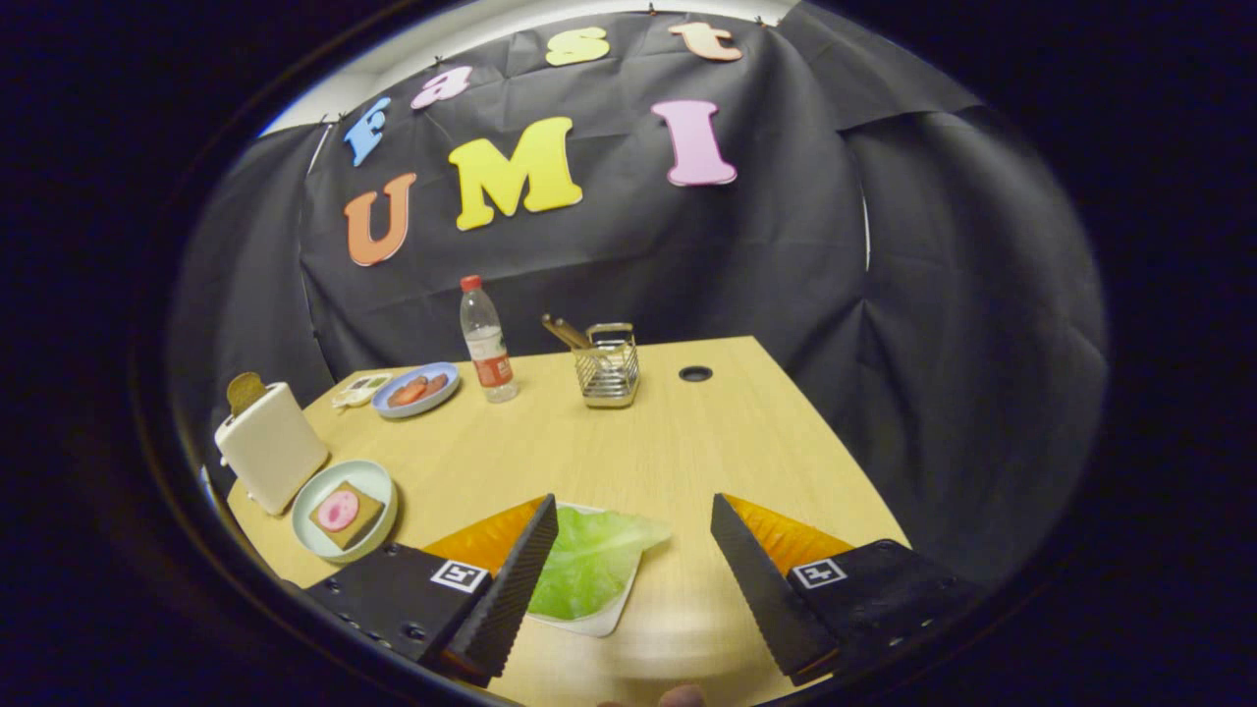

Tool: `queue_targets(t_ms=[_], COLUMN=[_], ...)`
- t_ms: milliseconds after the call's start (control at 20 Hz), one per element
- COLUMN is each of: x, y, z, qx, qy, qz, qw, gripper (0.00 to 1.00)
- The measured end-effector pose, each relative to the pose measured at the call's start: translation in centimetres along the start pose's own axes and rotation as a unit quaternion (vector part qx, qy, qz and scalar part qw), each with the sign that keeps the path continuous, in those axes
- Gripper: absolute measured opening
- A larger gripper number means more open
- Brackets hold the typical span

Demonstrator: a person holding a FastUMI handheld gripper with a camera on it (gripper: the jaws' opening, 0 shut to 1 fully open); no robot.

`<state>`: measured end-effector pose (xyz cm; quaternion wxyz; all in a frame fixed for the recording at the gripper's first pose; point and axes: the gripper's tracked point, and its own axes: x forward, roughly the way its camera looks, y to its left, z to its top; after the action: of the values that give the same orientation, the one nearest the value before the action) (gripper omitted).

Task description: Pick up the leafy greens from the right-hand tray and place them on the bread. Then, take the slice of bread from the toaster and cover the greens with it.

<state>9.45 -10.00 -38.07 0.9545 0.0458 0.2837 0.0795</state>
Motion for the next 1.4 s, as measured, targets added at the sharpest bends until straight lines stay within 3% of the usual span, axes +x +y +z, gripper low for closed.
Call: queue_targets(t_ms=[350, 500, 600, 750, 850, 950, 1100, 1150, 1250, 1400], x=[6.0, 6.9, 7.0, 7.1, 7.1, 7.1, 7.0, 6.8, 6.5, 5.5], y=[-0.7, -0.2, -0.1, 0.3, 0.2, 0.1, 0.1, 0.1, 0.0, 0.7], z=[-3.6, -4.6, -4.8, -4.9, -5.2, -5.0, -4.6, -4.2, -3.8, -2.6], qx=[0.016, 0.026, 0.030, 0.029, 0.033, 0.034, 0.022, 0.022, 0.014, 0.016], qy=[0.060, 0.078, 0.081, 0.083, 0.087, 0.086, 0.078, 0.067, 0.063, 0.048], qz=[0.015, 0.024, 0.025, 0.029, 0.025, 0.020, 0.014, 0.007, 0.010, 0.025], qw=[0.998, 0.996, 0.996, 0.996, 0.995, 0.996, 0.997, 0.997, 0.998, 0.998], gripper=[0.96, 0.92, 0.79, 0.73, 0.50, 0.47, 0.25, 0.25, 0.01, 0.01])
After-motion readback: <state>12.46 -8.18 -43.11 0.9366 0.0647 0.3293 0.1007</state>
